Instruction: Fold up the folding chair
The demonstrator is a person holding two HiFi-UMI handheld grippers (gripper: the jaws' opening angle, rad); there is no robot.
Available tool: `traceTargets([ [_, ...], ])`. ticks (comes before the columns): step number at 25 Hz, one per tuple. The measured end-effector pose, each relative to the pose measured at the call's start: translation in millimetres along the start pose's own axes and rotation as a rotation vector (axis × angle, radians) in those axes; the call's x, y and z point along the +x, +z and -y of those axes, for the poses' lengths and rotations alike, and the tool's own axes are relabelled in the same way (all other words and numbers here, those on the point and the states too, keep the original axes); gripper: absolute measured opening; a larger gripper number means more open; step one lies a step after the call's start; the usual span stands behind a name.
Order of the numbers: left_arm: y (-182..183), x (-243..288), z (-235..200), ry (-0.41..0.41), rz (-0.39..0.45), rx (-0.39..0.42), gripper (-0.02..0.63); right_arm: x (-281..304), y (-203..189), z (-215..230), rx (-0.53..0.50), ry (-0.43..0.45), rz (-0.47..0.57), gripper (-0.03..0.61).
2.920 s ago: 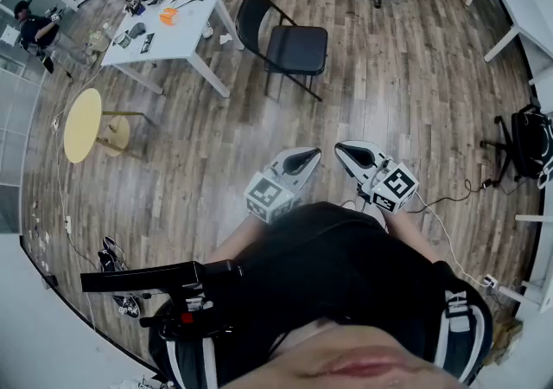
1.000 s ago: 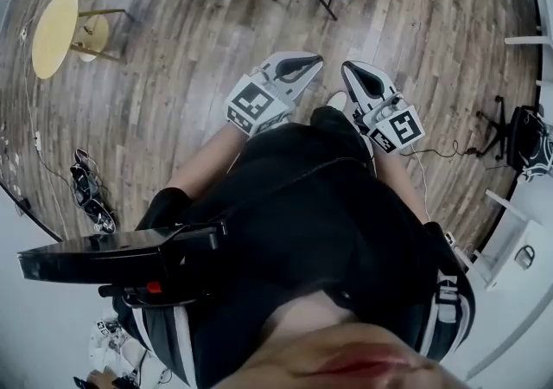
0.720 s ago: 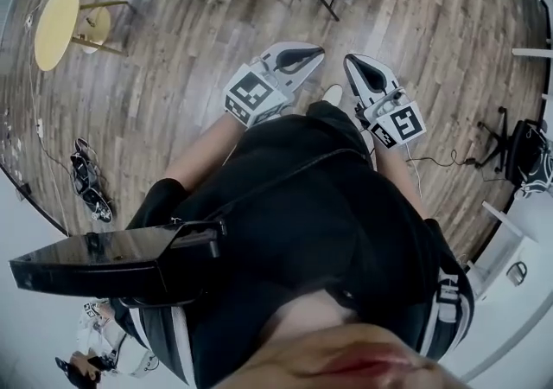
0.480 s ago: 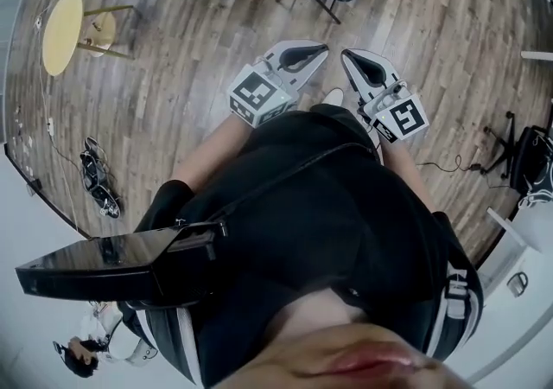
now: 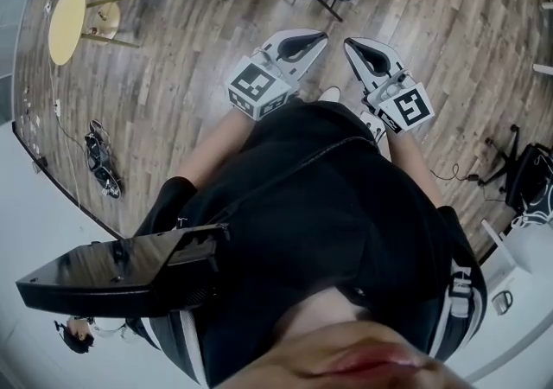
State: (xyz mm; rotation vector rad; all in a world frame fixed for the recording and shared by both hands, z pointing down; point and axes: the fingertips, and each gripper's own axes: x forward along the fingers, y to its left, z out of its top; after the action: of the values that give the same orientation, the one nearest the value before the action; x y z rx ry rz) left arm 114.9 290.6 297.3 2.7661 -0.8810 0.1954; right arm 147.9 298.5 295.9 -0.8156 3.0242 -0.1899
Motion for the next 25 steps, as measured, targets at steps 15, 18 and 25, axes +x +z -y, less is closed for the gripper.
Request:
traceTargets([
  [15, 7, 30, -84, -0.104, 0.002, 0.007, 0.006, 81, 3, 63, 0.027, -0.071, -0.026, 0.012],
  [18, 19, 31, -117, -0.132, 0.017, 0.016, 0.006, 111, 10, 79, 0.035, -0.098, -0.029, 0.012],
  [25, 46, 29, -208, -0.150, 0.056, 0.031, 0.006, 183, 24, 122, 0.029, -0.181, -0.014, 0.012],
])
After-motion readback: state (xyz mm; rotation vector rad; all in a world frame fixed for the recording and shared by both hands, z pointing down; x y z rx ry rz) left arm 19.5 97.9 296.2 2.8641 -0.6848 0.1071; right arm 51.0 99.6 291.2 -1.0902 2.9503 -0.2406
